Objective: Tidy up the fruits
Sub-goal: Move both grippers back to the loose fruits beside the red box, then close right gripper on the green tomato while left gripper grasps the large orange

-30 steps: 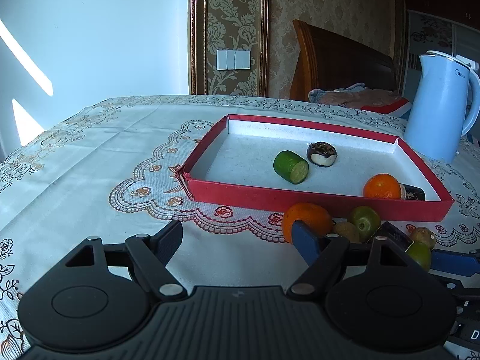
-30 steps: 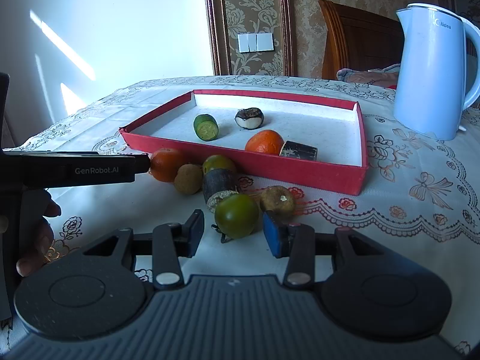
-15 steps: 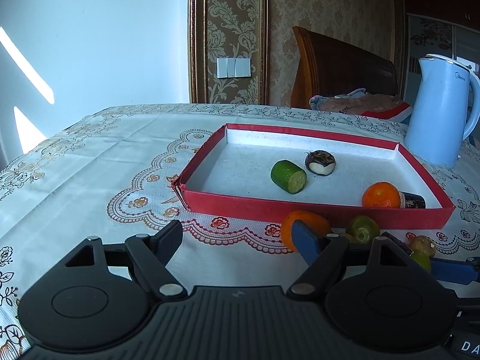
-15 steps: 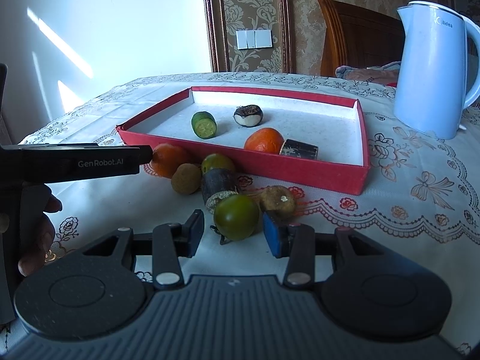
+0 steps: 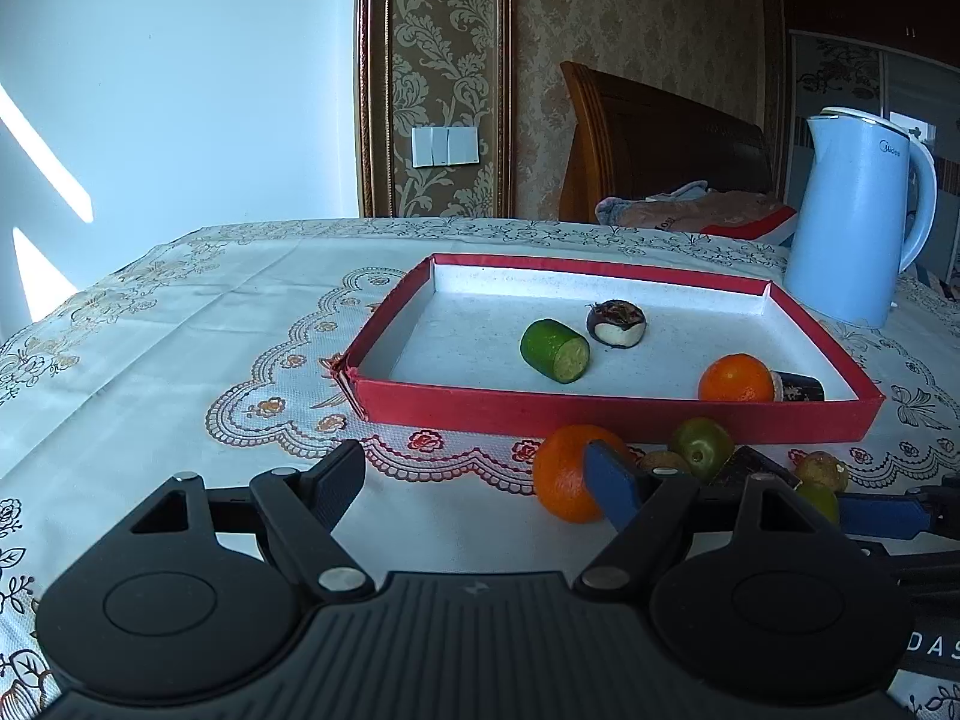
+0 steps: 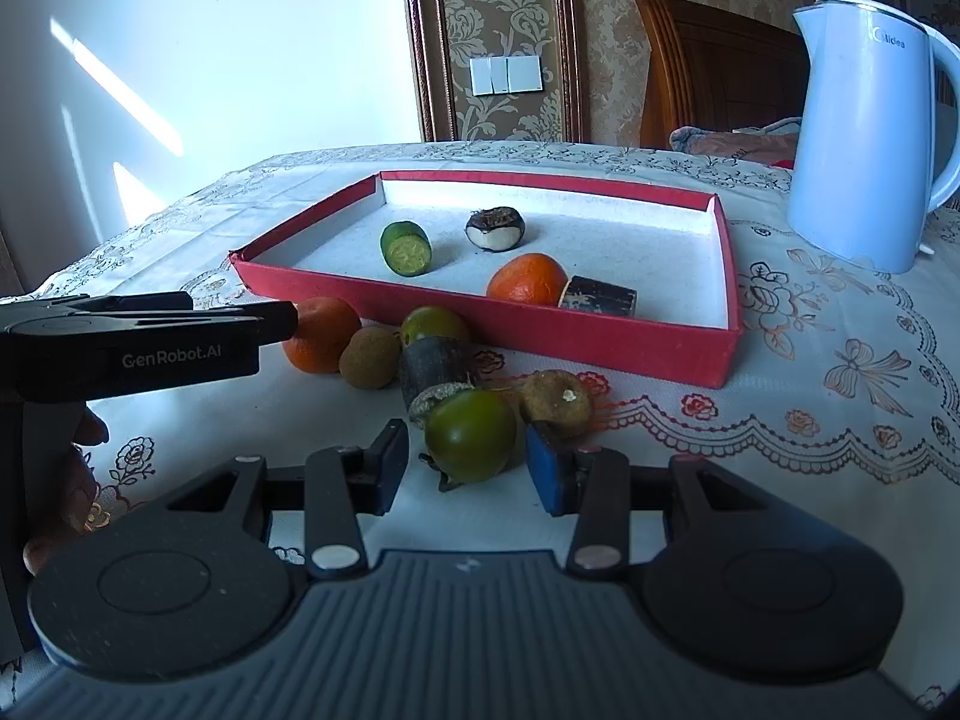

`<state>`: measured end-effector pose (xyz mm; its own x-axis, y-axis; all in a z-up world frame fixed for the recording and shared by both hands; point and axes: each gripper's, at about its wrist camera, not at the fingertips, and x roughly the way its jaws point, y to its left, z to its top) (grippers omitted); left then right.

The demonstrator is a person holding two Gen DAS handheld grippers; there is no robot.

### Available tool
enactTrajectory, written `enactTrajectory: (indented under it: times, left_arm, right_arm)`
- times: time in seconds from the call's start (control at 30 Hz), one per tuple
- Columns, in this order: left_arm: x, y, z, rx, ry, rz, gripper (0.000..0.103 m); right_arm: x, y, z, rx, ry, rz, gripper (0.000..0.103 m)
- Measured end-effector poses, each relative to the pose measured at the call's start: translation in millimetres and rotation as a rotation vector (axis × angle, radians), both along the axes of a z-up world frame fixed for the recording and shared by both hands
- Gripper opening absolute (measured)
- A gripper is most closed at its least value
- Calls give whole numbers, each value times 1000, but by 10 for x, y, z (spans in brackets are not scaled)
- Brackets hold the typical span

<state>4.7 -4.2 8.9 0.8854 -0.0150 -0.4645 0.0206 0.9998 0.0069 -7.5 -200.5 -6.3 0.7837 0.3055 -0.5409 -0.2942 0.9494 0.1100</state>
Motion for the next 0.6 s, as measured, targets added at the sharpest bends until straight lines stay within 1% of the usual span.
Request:
enactTrajectory:
  times: [0.03,0.3,0.47,0.6]
  left_arm:
    - [-3,2,2,-1,-2,1,80]
    - [20,20,-9,-11,13,-3,80]
    - [12,-20,-9,13,10,-4,81]
    - [-4,-40,-6,15,2,-37,82]
  right_arm:
    - [2,-2,-1,2,1,1,34]
    - [34,-30,-15,18,19,-2,34]
    - [48,-40,-17,31,24,-2,34]
    - [41,-48,-17,37,19,-1,34]
